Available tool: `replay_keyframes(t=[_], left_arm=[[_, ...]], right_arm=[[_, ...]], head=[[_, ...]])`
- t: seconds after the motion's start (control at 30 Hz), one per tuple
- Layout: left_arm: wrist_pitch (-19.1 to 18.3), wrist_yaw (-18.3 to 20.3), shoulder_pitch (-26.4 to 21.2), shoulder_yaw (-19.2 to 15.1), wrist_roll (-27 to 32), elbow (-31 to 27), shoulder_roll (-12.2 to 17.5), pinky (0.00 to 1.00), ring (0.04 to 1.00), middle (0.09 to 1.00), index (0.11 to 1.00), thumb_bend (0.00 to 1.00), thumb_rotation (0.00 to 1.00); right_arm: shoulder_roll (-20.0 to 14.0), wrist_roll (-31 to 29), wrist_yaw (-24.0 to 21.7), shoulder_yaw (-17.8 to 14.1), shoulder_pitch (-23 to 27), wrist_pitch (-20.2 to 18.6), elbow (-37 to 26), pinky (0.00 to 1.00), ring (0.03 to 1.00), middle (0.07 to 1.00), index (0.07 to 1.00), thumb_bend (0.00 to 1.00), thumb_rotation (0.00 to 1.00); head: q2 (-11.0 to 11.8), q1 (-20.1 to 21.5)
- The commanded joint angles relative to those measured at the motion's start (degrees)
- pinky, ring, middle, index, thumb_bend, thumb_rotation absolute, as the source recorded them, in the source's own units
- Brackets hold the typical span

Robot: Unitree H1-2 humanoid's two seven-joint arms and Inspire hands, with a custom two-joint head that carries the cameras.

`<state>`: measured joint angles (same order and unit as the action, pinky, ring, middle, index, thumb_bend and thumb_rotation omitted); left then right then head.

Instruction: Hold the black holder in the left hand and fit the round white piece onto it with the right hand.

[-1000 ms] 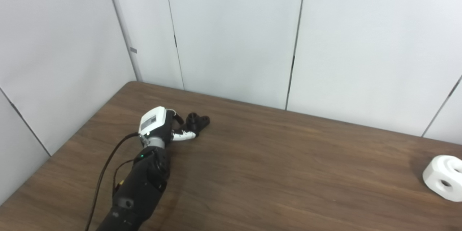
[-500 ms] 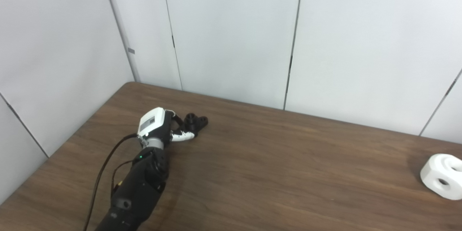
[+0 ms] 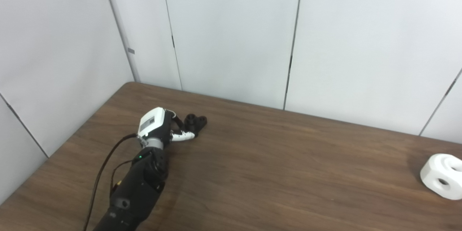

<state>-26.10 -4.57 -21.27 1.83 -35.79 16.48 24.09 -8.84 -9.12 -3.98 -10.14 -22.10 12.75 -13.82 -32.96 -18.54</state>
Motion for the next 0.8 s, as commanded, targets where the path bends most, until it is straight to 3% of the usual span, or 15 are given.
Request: replay_keyframes(t=[0.0, 0.27, 0.4, 0.57, 0.77], left_arm=[[0.8, -0.2, -0.8, 0.3, 0.5, -0.2, 1.1, 0.98, 0.909, 0.798, 0.482, 0.52, 0.05], [1.5, 1.3, -0.3, 0.7, 1.7, -2.2, 1.6, 0.91, 0.892, 0.786, 0.484, 0.52, 0.04], [2.7, 2.1, 0.5, 1.1, 2.9, -4.4, 2.0, 0.80, 0.853, 0.773, 0.483, 0.52, 0.04], [2.4, 4.2, 1.7, 2.3, 3.1, -8.5, 2.0, 0.77, 0.845, 0.764, 0.484, 0.52, 0.04], [1.3, 7.6, 3.2, 3.9, 2.3, -13.9, 2.3, 0.78, 0.860, 0.767, 0.486, 0.52, 0.04]], right_arm=[[0.5, 0.3, 0.0, 0.4, -1.2, -0.5, -0.3, 0.89, 0.935, 0.934, 0.962, 0.51, 1.00], [0.8, 0.9, 0.3, 0.6, -1.3, -0.7, -0.8, 0.87, 0.927, 0.927, 0.957, 0.51, 1.00], [1.2, 1.7, 0.6, 0.9, -1.5, -0.6, -1.2, 0.86, 0.917, 0.919, 0.949, 0.51, 1.00], [1.5, 1.5, 0.7, 1.4, -1.6, -0.7, -2.0, 0.84, 0.913, 0.915, 0.947, 0.51, 1.00], [1.8, 2.3, 1.1, 2.5, -1.3, -1.6, -2.6, 0.85, 0.918, 0.925, 0.954, 0.57, 1.00]], head=[[0.0, 0.0], [-0.7, 1.5], [-1.2, 2.6], [-1.9, 3.7], [-3.2, 6.1]])
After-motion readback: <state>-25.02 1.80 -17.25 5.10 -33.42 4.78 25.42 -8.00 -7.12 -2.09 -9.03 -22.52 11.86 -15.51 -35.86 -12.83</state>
